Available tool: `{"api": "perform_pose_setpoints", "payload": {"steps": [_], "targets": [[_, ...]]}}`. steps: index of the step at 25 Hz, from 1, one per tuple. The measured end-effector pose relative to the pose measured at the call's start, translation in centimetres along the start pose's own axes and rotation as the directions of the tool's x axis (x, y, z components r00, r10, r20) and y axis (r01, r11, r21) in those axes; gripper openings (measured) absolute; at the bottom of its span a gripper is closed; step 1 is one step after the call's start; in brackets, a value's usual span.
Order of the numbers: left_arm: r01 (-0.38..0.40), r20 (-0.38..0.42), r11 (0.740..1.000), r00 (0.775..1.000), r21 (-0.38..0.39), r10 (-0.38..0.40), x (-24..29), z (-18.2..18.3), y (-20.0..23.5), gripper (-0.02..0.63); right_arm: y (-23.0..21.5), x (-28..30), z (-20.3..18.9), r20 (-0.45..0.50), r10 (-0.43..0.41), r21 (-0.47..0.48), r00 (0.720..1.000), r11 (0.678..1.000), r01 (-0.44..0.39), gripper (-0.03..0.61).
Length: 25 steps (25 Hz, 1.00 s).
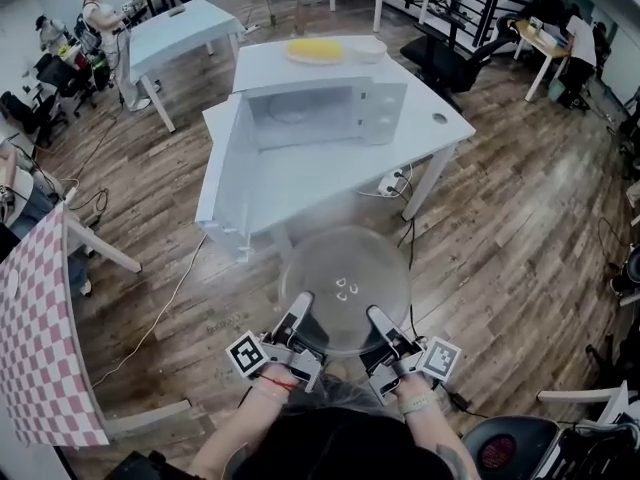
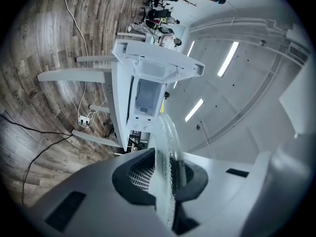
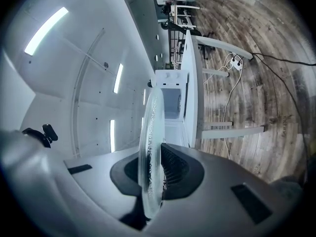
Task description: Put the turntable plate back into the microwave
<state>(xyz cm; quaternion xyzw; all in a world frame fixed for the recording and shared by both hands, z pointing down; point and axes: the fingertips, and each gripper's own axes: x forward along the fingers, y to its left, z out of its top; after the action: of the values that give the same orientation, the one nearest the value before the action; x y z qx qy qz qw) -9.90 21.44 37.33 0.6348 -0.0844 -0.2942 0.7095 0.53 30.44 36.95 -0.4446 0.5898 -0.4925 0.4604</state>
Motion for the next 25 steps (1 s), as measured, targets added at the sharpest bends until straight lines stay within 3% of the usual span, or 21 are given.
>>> {"api": "perform_pose_setpoints", "payload": {"steps": [7, 25], "targets": [[-0.024, 0.022, 1.0, 0.999, 0.007, 0.024, 0.1, 0.2, 0.7, 0.034, -0.7, 0.2, 0.5, -0.014, -0.002, 0.022, 1.0, 1.0, 0.002, 0.04], [-0.01, 0.041, 1.0, 0.999, 0.003, 0.01, 6.8, 3.5, 2.6, 0.034, -2.3, 5.7, 5.9, -0.035, -0.015, 0.022, 0.999, 1.0, 0.015, 0.04]]}}
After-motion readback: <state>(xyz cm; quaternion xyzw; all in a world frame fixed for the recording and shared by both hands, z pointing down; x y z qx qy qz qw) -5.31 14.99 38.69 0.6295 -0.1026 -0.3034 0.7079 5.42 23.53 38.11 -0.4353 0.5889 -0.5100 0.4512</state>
